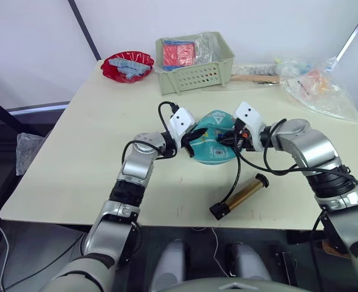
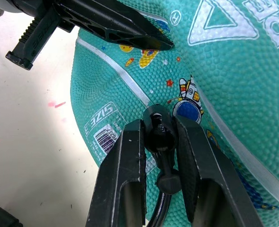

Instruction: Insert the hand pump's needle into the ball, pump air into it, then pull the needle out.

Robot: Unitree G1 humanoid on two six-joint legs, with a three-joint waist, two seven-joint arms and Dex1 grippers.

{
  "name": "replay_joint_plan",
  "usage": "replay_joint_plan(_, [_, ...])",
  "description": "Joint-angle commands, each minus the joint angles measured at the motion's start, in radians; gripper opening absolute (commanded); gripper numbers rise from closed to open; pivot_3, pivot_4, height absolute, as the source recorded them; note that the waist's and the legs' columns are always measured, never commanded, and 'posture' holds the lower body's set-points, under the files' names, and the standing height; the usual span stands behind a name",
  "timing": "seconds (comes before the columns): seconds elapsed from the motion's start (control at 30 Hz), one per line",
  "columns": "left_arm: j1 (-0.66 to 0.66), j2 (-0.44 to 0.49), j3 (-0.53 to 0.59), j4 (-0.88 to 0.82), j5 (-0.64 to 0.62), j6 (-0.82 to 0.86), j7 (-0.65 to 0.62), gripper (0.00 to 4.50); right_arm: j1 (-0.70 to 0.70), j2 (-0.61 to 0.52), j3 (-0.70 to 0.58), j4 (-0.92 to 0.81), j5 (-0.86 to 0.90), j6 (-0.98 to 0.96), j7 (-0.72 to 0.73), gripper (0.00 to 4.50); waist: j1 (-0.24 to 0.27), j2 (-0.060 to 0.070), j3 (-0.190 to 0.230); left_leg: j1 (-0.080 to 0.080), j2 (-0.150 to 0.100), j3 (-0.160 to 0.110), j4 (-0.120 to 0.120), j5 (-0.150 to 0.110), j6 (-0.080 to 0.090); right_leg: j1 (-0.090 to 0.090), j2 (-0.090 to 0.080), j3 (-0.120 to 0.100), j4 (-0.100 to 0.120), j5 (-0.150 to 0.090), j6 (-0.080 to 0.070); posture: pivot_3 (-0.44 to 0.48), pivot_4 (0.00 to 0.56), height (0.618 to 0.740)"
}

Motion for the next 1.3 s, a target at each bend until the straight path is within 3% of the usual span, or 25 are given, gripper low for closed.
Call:
replay_joint_plan(0.03, [0.035,-0.02,-0.069,0.052,0.016,0.017,-0.016,0.0,-0.02,-0.003,-0.001,-0.018,0.0,-0.021,0.011,0.33,0.0,0.0,0.0,0.0,0.0,0.0,0.0,0.0,0.0,0.0,0.0,0.0,0.0,0.0,0.0,0.0,0.15,0.738])
replay_joint_plan(0.3, [0.033,-0.022,-0.066,0.056,0.015,0.016,-0.014,0.0,-0.032,-0.045,0.105,-0.043,-0.104,-0.118,0.035,0.33,0.0,0.0,0.0,0.0,0.0,0.0,0.001,0.0,0.0,0.0,0.0,0.0,0.0,0.0,0.0,0.0,0.15,0.738])
replay_joint_plan(0.6, [0.03,-0.032,-0.059,0.054,0.001,0.033,-0.016,0.0,-0.09,-0.026,0.222,-0.005,-0.202,-0.091,0.061,0.33,-0.002,0.0,0.0,0.001,0.0,0.0,0.002,0.0,0.0,0.001,0.0,0.0,0.002,0.0,0.0,0.0,0.15,0.738])
replay_joint_plan(0.93, [0.042,-0.036,-0.057,0.034,-0.009,0.058,-0.013,0.0,-0.135,0.053,0.356,0.114,-0.32,-0.045,0.081,0.33,-0.007,-0.002,-0.004,0.007,0.0,0.003,0.002,0.0,0.0,0.002,0.0,0.004,0.008,-0.003,-0.003,0.0,0.15,0.738])
replay_joint_plan(1.07, [0.043,-0.036,-0.057,0.032,-0.009,0.061,-0.01,0.0,-0.129,0.088,0.376,0.157,-0.351,-0.044,0.09,0.33,-0.013,-0.007,-0.009,0.018,0.0,0.004,-0.001,0.0,0.0,0.009,0.0,0.005,0.009,-0.006,-0.001,0.0,0.15,0.738])
replay_joint_plan(1.3, [0.047,-0.036,-0.058,0.028,-0.011,0.065,-0.007,0.0,-0.116,0.138,0.384,0.25,-0.408,-0.078,0.089,0.33,-0.023,-0.009,-0.021,0.02,0.001,0.003,-0.002,0.0,0.0,0.01,0.001,0.005,0.009,-0.006,-0.003,0.0,0.15,0.738])
